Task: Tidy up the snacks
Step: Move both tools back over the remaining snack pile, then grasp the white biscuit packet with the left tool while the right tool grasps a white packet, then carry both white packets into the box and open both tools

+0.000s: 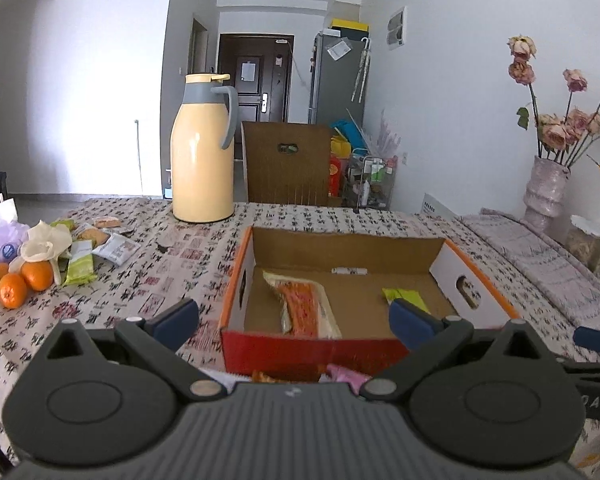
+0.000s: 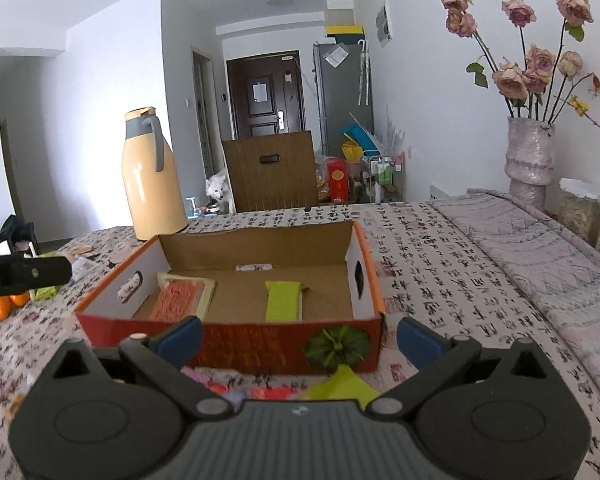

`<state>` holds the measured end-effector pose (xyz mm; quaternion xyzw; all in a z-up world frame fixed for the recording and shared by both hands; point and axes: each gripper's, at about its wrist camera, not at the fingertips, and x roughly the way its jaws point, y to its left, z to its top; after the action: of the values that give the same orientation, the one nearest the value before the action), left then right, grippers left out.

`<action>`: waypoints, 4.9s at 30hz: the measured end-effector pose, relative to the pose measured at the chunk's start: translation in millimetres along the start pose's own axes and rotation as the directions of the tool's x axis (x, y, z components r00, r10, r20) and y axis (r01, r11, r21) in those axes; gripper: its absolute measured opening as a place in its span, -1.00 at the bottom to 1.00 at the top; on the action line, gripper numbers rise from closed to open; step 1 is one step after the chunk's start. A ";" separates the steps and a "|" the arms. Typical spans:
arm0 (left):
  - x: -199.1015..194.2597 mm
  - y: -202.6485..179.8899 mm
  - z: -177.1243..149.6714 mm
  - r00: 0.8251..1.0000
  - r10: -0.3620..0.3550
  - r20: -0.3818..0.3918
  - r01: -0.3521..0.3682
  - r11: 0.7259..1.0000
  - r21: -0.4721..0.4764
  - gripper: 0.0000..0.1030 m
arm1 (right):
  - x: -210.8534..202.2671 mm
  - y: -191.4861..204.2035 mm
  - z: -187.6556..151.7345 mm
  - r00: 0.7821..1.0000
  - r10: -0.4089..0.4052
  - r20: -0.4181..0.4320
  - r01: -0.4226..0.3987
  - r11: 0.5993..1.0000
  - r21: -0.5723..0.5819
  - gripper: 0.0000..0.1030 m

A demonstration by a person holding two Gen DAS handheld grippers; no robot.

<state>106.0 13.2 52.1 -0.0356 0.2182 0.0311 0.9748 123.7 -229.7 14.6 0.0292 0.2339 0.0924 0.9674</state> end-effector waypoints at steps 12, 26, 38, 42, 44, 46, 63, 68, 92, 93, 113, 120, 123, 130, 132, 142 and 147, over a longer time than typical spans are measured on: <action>-20.5 29.5 -45.7 0.999 0.010 -0.050 -0.011 1.000 -0.007 1.00 | -27.0 -22.2 -47.1 0.998 -0.035 -0.057 0.034 0.999 -0.016 1.00; -28.0 43.8 -77.2 0.995 0.010 -0.100 -0.012 1.000 -0.029 1.00 | -36.9 -34.3 -81.4 0.989 -0.065 -0.132 0.066 0.998 -0.001 1.00; -27.9 42.5 -79.7 0.994 0.012 -0.108 -0.015 0.999 -0.028 1.00 | -12.8 -27.6 -80.2 0.974 -0.141 -0.180 0.146 0.989 0.018 0.24; -28.5 41.8 -81.5 0.994 0.010 -0.113 -0.014 0.999 -0.030 1.00 | -18.2 -30.1 -83.8 0.974 -0.145 -0.176 0.150 0.989 0.010 0.24; -29.3 41.8 -82.1 0.994 0.008 -0.113 -0.012 0.999 -0.031 1.00 | -21.0 -29.7 -87.0 0.972 -0.158 -0.175 0.160 0.987 -0.003 0.24; -30.6 41.5 -82.8 0.994 0.007 -0.112 -0.011 0.999 -0.031 1.00 | -22.7 -29.2 -90.3 0.972 -0.165 -0.170 0.165 0.986 -0.015 0.24; -45.5 40.8 -87.3 0.994 0.015 -0.107 -0.019 0.999 -0.034 1.00 | -33.6 -31.5 -114.5 0.979 -0.193 -0.072 0.193 0.981 -0.009 0.57; -46.0 41.3 -87.7 0.994 0.019 -0.112 -0.023 0.999 -0.038 1.00 | -37.7 -30.6 -116.1 0.984 -0.161 -0.071 0.161 0.987 -0.010 0.40; -21.8 72.5 -79.7 0.979 0.119 -0.167 -0.125 0.992 -0.027 1.00 | -55.1 -37.8 -91.9 0.991 -0.119 0.053 0.118 0.993 0.027 -0.08; -16.6 75.4 -79.5 0.976 0.129 -0.178 -0.135 0.991 -0.020 1.00 | -54.0 -39.0 -91.3 0.991 -0.121 0.054 0.120 0.992 0.030 -0.08; 22.1 92.6 -90.2 0.946 0.146 -0.288 -0.159 0.987 -0.022 -0.05 | -43.6 -48.1 -91.2 0.993 -0.109 0.041 0.107 0.992 0.065 -0.08; 13.3 87.2 -89.6 0.955 0.131 -0.267 -0.144 0.989 -0.029 -0.20 | -45.8 -48.4 -91.4 0.993 -0.106 0.045 0.103 0.992 0.067 -0.08; 8.9 85.2 -86.7 0.959 0.128 -0.252 -0.140 0.990 -0.029 -0.20 | -47.3 -48.8 -90.4 0.993 -0.106 0.052 0.102 0.992 0.068 -0.08; 0.6 76.9 -75.1 0.973 0.112 -0.202 -0.119 0.993 -0.024 -0.20 | -47.7 -45.1 -81.0 0.993 -0.086 0.083 0.081 0.995 0.060 -0.08; -0.1 73.4 -71.0 0.976 0.105 -0.189 -0.111 0.994 -0.021 -0.20 | -46.5 -43.9 -76.4 0.992 -0.078 0.096 0.073 0.996 0.056 -0.08; 1.1 52.9 -41.9 0.994 0.055 -0.099 -0.056 0.998 -0.010 -0.20 | -28.2 -37.9 -50.4 0.986 -0.039 0.160 0.033 0.999 0.041 -0.08; 8.7 34.6 -23.0 0.998 0.024 -0.053 -0.024 1.000 0.016 -0.20 | -16.0 -34.6 -29.1 0.980 -0.028 0.196 0.021 0.999 0.039 -0.08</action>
<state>101.5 46.1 25.7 -0.0262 0.2448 0.0401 0.9684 102.1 -266.4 -7.6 0.0531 0.1391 0.0727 0.9862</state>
